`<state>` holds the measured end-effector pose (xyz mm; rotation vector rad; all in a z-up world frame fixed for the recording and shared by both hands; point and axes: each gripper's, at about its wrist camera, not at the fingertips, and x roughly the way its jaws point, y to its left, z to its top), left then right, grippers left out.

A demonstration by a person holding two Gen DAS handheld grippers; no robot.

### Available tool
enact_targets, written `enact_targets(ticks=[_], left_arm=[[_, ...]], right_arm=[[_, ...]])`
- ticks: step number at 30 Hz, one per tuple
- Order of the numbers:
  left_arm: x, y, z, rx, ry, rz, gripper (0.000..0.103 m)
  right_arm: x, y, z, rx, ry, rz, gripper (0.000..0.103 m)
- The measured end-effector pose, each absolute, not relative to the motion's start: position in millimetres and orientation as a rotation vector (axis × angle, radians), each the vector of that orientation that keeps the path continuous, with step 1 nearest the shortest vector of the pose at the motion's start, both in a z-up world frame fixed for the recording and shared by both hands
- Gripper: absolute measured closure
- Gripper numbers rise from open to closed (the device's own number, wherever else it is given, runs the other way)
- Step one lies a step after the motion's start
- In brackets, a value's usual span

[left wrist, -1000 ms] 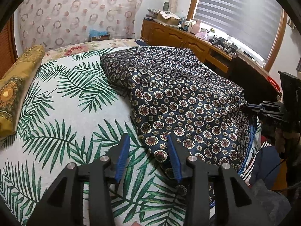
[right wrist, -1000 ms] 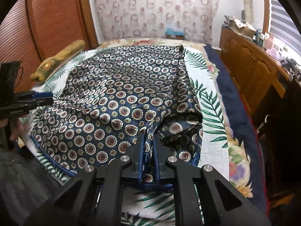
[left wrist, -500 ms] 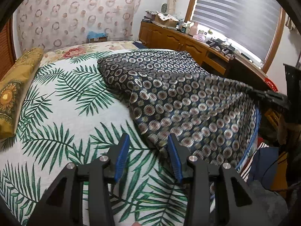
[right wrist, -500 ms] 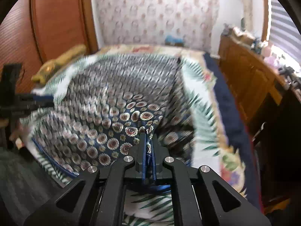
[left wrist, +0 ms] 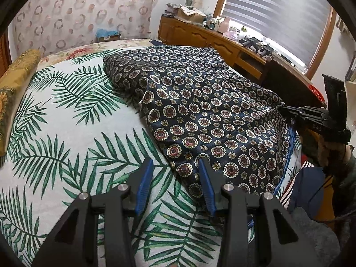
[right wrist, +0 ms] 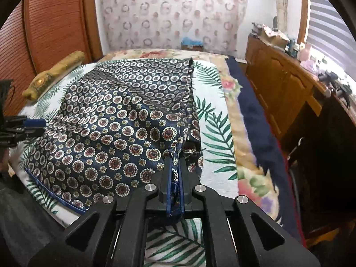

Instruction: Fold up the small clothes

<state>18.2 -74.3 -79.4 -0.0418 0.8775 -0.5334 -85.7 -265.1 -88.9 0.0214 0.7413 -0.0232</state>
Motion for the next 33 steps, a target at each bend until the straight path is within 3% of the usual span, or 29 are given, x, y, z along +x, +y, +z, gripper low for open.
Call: enact_targets(ticks=[5,7,8,23,25,27,28,30,31,33], left_arm=[[18.1,-75.7,-80.8,-0.043,0.887,-0.535,0.063],[18.0,-75.8,-81.3,-0.042,0.89,-0.535,0.063],[17.6,-75.9,-81.4,-0.043,0.892,-0.536,0.063],[10.5,-78.4,-84.8,-0.084,0.913,-0.641,0.063],[7.9,-79.9,-85.2,-0.089,0.924,-0.677,0.069],[5.6,-81.7,-85.4,-0.085,0.93,-0.695,0.073],[5.3,-81.8,-85.6,-0.082,0.932,-0.702,0.08],[5.5,-82.4,-86.6,-0.097,0.942,-0.726,0.086],[5.9,-82.1,-86.4,-0.101,0.942,-0.733,0.098],[5.2,-81.4,-80.6,-0.111,0.918,-0.751,0.102]], right_arm=[[-83.5,-266.2,-93.4,0.018,0.753,-0.044,0.085],[-82.2,-268.4,-95.4,0.016,0.759,-0.059,0.056],[-82.0,-269.7,-97.3,0.019,0.762,-0.067,0.051],[-80.7,-280.1,-115.1,0.06,0.826,-0.023,0.042],[-82.5,-278.9,-115.6,0.063,0.833,0.006,0.042],[-84.1,-274.2,-115.1,0.055,0.841,0.04,0.05],[-84.9,-271.3,-114.9,0.048,0.842,0.055,0.062],[-85.7,-265.2,-113.5,0.035,0.843,0.089,0.079],[-85.5,-263.0,-113.4,0.031,0.843,0.098,0.091],[-85.7,-261.6,-113.1,0.037,0.84,0.116,0.099]])
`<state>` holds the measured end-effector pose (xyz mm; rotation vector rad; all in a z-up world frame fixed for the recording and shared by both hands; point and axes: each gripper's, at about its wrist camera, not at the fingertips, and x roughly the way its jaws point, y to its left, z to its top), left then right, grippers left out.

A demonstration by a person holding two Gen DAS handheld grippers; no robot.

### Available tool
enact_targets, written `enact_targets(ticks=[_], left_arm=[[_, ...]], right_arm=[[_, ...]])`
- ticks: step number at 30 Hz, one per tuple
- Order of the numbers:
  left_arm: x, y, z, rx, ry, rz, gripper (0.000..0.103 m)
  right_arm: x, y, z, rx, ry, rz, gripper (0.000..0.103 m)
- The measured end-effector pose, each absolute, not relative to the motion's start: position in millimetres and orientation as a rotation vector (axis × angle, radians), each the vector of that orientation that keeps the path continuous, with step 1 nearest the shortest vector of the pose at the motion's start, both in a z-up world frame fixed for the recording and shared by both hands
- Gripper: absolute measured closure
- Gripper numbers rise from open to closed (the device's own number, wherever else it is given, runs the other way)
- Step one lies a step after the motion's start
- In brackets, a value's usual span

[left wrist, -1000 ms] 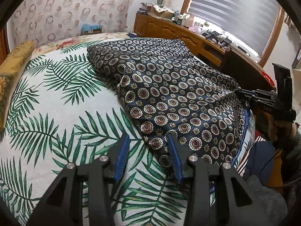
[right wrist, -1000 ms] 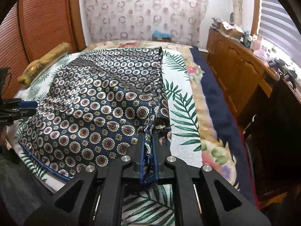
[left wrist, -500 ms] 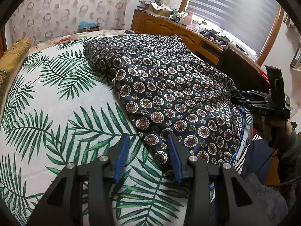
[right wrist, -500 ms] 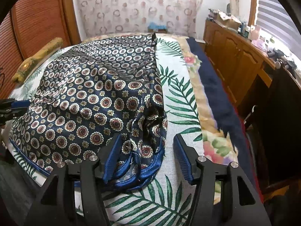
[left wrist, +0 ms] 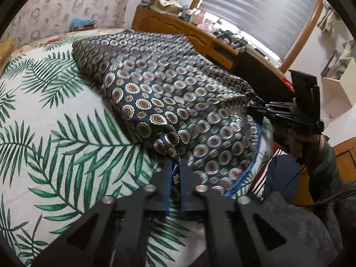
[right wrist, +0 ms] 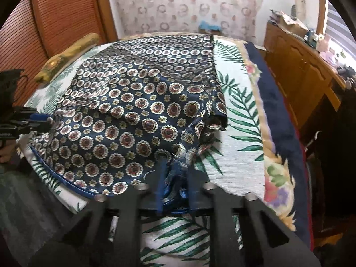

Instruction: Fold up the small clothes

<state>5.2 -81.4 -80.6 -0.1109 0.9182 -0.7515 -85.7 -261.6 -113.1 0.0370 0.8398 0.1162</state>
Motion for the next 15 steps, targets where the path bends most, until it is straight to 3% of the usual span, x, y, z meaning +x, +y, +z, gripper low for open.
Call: enact_targets(ticks=[8,15], left_arm=[[13.1,-62.7,-19.5,-0.192,0.727,-0.755,0.103],[82.5,-47.9,14.8,-0.226,0.657,-0.667,0.103]], right_arm=[[-91.9,-274.9,-70.6,0.16,0.651,0.167,0.101],[-51.8,-278.3,-20.4,0.146,0.517,0.18,0.101]])
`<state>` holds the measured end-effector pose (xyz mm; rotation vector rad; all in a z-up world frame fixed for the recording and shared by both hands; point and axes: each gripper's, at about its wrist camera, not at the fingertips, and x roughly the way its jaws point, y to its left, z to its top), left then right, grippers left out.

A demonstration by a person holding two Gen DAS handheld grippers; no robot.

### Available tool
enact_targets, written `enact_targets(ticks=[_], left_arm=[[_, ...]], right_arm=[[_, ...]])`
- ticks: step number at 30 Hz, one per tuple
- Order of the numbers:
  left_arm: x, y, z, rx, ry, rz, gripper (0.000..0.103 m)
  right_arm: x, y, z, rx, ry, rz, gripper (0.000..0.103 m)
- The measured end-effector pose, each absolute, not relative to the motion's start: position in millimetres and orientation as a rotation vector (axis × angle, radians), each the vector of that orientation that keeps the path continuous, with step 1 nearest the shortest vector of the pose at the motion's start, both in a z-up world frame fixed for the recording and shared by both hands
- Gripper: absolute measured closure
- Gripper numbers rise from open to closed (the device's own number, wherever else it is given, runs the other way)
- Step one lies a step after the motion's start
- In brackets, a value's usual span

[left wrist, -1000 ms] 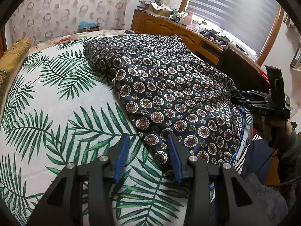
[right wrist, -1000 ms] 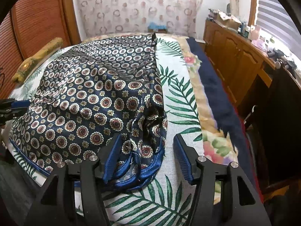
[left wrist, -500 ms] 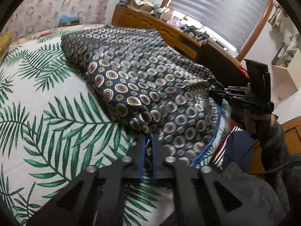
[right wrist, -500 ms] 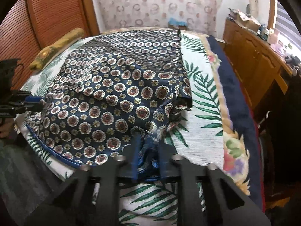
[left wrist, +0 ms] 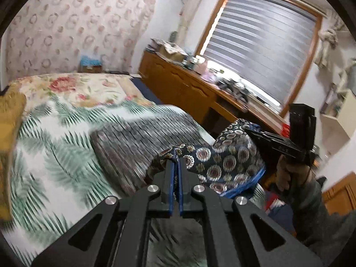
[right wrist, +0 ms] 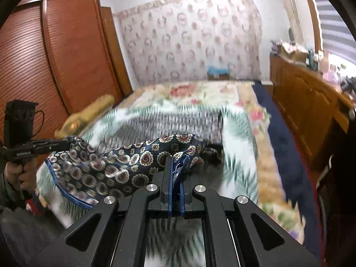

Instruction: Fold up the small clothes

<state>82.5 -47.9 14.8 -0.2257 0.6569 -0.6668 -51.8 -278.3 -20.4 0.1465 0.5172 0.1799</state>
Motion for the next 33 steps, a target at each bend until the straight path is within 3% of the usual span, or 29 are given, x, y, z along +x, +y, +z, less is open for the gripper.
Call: enact_targets(ticks=[8,12,14,16,22,33], left_arm=[[171.7,-34.2,-15.7,-0.234,0.764,-0.508,0.103],[186.4,-35.6,-30.4,-0.231,0.8,-0.495,0.097],[192.0,-38.9,-32.0,-0.211,0.806,-0.484,0.092],[193.7,-38.7,-30.2,-0.186,0.796,-0.453,0.084],[188.1,-26.4,-20.2,-0.142,0.756,-0.418,0.077],[159.8,14.0,-27.5,-0.126,0.736,-0.383,0.072]], right_arm=[[59.2,-296.6,-10.6,0.149,0.559,0.124,0.1],[92.3,-302.9,-20.1,0.129,0.592,0.09,0.091],[99.2,-307.2,-22.0,0.117,0.586,0.096,0.076],[103.7,-311.9,-21.8,0.102,0.575,0.093,0.056],[114.3,-325.5,-18.3,0.063,0.571,0.104,0.048],[90.8,-325.6,-43.5,0.013,0.662,0.094,0.044]])
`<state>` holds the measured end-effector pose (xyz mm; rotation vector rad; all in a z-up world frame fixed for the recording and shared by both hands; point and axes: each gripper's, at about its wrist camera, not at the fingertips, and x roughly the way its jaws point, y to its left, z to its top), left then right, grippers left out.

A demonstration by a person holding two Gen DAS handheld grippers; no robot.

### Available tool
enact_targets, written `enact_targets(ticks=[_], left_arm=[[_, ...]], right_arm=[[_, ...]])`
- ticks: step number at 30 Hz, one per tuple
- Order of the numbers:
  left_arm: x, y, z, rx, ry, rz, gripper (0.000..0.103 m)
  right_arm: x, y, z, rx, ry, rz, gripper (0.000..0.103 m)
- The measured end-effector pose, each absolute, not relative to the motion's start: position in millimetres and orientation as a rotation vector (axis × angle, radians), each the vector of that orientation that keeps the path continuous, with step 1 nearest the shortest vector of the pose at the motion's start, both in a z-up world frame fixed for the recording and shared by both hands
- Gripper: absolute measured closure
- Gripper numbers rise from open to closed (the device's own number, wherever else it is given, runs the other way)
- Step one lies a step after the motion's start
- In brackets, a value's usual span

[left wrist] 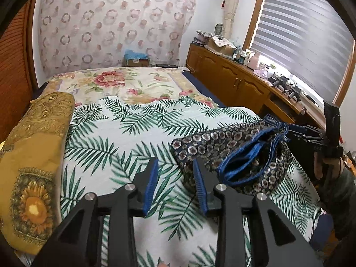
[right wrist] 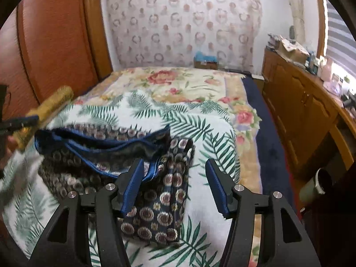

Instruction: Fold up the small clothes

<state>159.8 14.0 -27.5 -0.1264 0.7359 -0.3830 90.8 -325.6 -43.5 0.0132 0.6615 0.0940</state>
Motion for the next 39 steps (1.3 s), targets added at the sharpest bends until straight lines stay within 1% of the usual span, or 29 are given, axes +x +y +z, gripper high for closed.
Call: enact_targets(ticks=[5,10,14,23,28,32,33,34,35,37,39], left_arm=[[151.4,15.7,-24.1,-0.099,0.726,-0.41,0.071],[140.3,10.6,-21.9,-0.085,0.722,-0.44,0.07],[133.9,2.8,-22.9,-0.063,0.735,-0.472,0.069],[149.3,-18.6,-37.8,-0.003,0.797,-0.521,0.067],[171.4,-28.2,-45.0,0.004,0.829,-0.559,0.067],[196.6,-37.3,-51.7,0.011,0.855,-0.575,0.067],[202.2,-39.2,-53.6,0.011,0.861,-0.578,0.067],[208.3,-40.5,-55.7,0.004,0.868,-0.58,0.067],[213.4,-40.7,-57.2,-0.004,0.874,-0.581,0.067],[224.1,-41.0,-60.8,-0.025,0.886,-0.578,0.067],[235.6,-39.6,-66.5,-0.041,0.902,-0.56,0.067]], right_arm=[[71.1,-319.0,-46.4,0.023,0.637,0.055,0.043],[43.7,-315.7,-43.4,0.015,0.622,-0.005,0.04],[35.0,-314.6,-44.4,0.004,0.655,-0.01,0.039],[95.7,-302.0,-53.0,-0.034,0.713,0.07,0.038],[137.4,-300.3,-60.8,-0.051,0.751,0.097,0.038],[151.6,-307.8,-65.2,-0.056,0.758,0.145,0.038],[153.4,-309.0,-65.9,-0.049,0.757,0.151,0.04],[154.8,-311.0,-67.0,-0.036,0.758,0.162,0.052],[156.4,-314.0,-67.6,-0.02,0.755,0.176,0.059],[158.5,-318.4,-67.9,0.004,0.748,0.204,0.086],[159.8,-321.2,-67.6,0.031,0.734,0.231,0.097]])
